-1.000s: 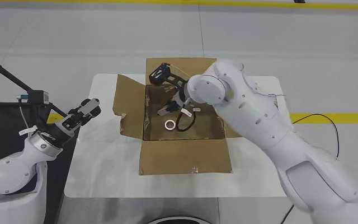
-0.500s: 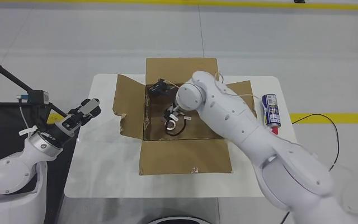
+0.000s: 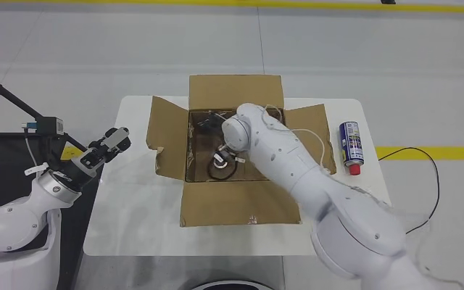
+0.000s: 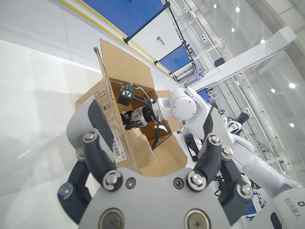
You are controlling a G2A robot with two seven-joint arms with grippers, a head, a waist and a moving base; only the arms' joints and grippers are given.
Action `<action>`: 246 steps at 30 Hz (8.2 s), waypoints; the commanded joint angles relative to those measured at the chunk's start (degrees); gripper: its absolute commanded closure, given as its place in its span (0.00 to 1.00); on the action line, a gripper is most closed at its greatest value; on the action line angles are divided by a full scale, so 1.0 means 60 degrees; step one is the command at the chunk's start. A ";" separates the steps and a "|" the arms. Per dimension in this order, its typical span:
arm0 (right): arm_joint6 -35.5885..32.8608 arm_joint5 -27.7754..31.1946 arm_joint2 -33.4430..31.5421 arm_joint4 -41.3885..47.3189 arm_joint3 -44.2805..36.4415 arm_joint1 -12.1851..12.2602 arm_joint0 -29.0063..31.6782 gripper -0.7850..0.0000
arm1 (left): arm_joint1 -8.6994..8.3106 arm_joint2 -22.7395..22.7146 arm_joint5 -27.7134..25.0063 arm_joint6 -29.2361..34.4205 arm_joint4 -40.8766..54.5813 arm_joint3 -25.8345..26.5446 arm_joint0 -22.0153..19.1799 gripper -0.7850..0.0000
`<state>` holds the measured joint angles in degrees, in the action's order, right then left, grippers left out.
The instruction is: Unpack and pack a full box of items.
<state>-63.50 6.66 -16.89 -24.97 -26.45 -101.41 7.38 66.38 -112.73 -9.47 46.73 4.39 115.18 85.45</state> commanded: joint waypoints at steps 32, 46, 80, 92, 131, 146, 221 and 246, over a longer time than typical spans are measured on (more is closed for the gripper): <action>0.0205 0.0217 -0.0132 -0.0711 0.2241 -0.1210 0.0126 1.00 | 0.0000 0.0000 0.0000 0.0000 0.0000 0.0000 0.0000 0.00; 0.1052 0.1877 -0.0835 -0.0125 0.2821 -0.0919 -0.0625 1.00 | 0.0000 0.0000 0.0000 0.0000 0.0000 0.0000 0.0000 0.00; 0.0157 0.2028 -0.4390 -0.1712 -0.6870 0.2920 0.1875 1.00 | 0.0000 0.0000 0.0000 0.0000 0.0000 0.0000 0.0000 0.00; -0.1180 0.1326 -0.8417 -0.3355 -1.3813 0.4434 0.6906 1.00 | 0.0000 0.0000 0.0000 0.0000 0.0000 0.0000 0.0000 0.00; -0.1325 0.0224 -1.3494 -0.3824 -1.7377 0.5098 1.0687 1.00 | 0.0000 0.0000 0.0000 0.0000 0.0000 0.0000 0.0000 0.00; -0.1891 -0.0280 -1.5886 -0.4155 -1.7471 0.5280 1.3941 1.00 | 0.0000 0.0000 0.0000 0.0000 0.0000 0.0000 0.0000 0.00; -0.2650 -0.0418 -1.3602 -0.0620 -1.2170 0.6072 0.8495 0.00 | 0.0000 0.0000 0.0000 0.0000 0.0000 0.0000 0.0000 0.00; -0.2550 -0.0173 -1.1396 -0.0134 -1.1173 0.6293 0.7467 0.00 | 0.0000 0.0000 0.0000 0.0000 0.0000 0.0000 0.0000 0.00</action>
<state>-78.90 5.69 -85.49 -25.84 -93.38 -63.73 52.19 66.38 -112.73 -9.47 46.73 4.39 115.18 85.45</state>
